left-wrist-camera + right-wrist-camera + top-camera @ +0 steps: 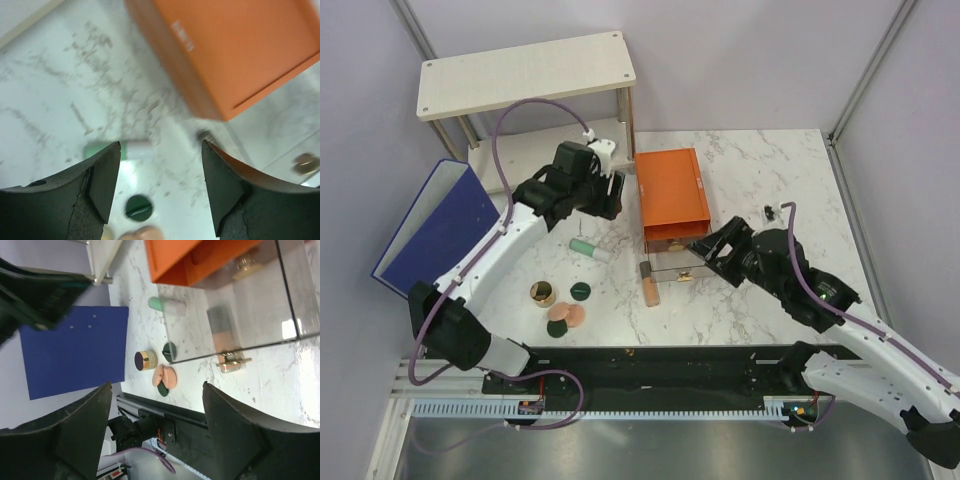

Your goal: Organize the makeup

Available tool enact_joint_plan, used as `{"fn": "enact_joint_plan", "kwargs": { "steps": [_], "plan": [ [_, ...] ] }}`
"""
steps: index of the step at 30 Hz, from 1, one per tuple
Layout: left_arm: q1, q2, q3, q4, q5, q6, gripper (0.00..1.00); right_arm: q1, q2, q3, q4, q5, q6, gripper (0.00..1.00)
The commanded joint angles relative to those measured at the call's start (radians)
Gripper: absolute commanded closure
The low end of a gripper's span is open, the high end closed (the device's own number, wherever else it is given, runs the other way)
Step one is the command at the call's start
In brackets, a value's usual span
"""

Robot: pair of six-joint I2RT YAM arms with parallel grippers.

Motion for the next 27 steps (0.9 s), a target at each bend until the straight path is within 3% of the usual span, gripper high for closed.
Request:
{"fn": "enact_joint_plan", "kwargs": {
  "steps": [1,4,7,10,22,27],
  "plan": [
    [-0.001,-0.095,-0.209,-0.010,-0.215,0.343,0.27,0.004,0.040,0.172,-0.106,0.106,-0.208,0.14],
    [-0.001,-0.187,-0.367,0.105,-0.247,0.460,0.26,0.004,0.073,0.232,-0.133,0.143,-0.274,0.07],
    [-0.001,-0.264,-0.497,0.192,-0.193,0.565,0.26,0.002,0.098,0.259,-0.134,0.159,-0.303,0.03],
    [-0.001,-0.257,-0.547,0.213,-0.157,0.610,0.25,0.002,0.125,0.278,-0.134,0.160,-0.312,0.02],
    [0.001,0.067,-0.418,0.182,-0.073,0.682,0.27,-0.025,0.142,0.311,-0.126,0.198,-0.317,0.02],
    [0.002,0.118,-0.418,0.182,-0.090,0.681,0.28,-0.051,0.130,0.345,-0.126,0.227,-0.349,0.02]
  ]
}}
